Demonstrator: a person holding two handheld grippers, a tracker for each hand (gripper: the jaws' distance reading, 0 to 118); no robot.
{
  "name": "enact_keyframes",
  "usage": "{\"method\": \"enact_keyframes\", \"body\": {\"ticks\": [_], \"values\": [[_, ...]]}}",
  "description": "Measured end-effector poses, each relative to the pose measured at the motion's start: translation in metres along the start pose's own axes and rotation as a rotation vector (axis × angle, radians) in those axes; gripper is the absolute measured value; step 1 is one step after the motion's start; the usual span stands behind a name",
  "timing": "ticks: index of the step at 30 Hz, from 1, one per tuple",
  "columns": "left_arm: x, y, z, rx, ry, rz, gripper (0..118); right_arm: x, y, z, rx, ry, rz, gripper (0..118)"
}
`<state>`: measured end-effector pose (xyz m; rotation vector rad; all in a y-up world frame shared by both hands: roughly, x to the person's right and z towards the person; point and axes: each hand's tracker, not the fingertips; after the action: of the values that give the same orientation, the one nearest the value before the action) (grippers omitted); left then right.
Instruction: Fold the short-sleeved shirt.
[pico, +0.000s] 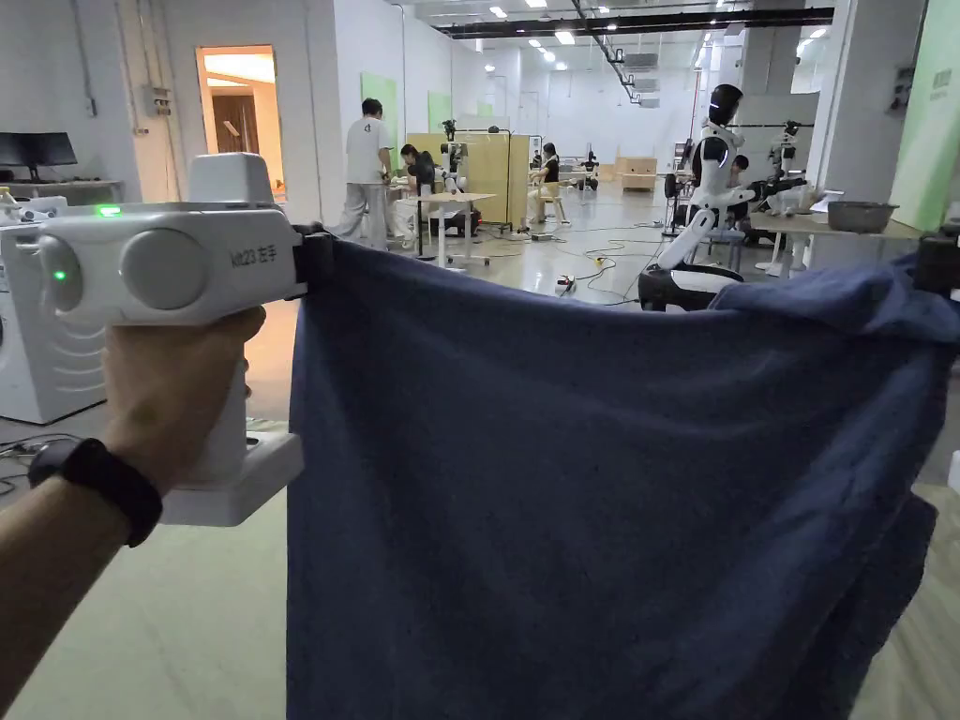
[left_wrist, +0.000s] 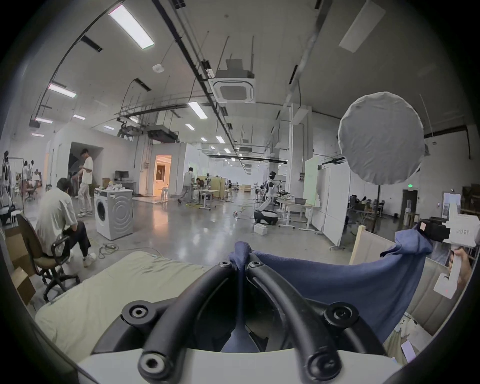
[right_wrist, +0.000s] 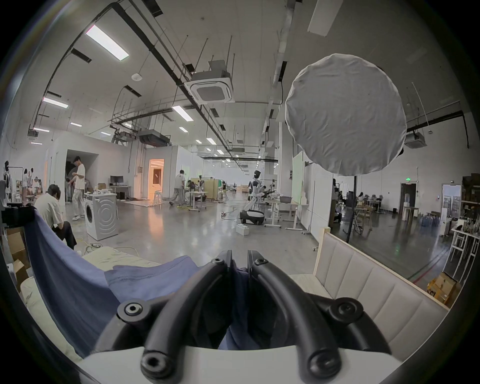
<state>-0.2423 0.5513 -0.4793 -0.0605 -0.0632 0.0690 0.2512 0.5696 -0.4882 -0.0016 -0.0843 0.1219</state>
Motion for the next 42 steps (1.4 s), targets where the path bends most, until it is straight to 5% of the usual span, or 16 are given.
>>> {"method": "enact_keyframes", "body": {"ticks": [14, 16, 21, 23, 26, 33, 42], "values": [[0.001, -0.016, -0.09, -0.082, 0.064, -0.033, 5, -0.016, -0.013, -0.075, -0.058, -0.05, -0.073, 11], [0.001, -0.019, -0.094, -0.092, 0.058, -0.045, 5, -0.02, -0.013, -0.08, -0.053, -0.057, 0.058, 11], [-0.004, -0.054, -0.1, -0.141, 0.061, -0.018, 5, -0.026, -0.048, -0.082, -0.116, -0.025, -0.027, 11], [-0.006, -0.084, -0.103, -0.194, 0.059, 0.008, 5, -0.029, -0.072, -0.082, -0.127, -0.004, 0.0, 11], [-0.005, -0.136, -0.099, -0.304, 0.014, 0.025, 5, -0.037, -0.128, -0.077, -0.296, 0.054, -0.056, 11], [-0.015, -0.243, -0.048, -0.415, -0.059, 0.08, 5, -0.027, -0.249, -0.006, -0.361, 0.216, -0.191, 11], [-0.028, -0.323, 0.097, -0.482, -0.208, 0.076, 5, 0.006, -0.34, 0.156, -0.417, 0.265, -0.288, 9]]}}
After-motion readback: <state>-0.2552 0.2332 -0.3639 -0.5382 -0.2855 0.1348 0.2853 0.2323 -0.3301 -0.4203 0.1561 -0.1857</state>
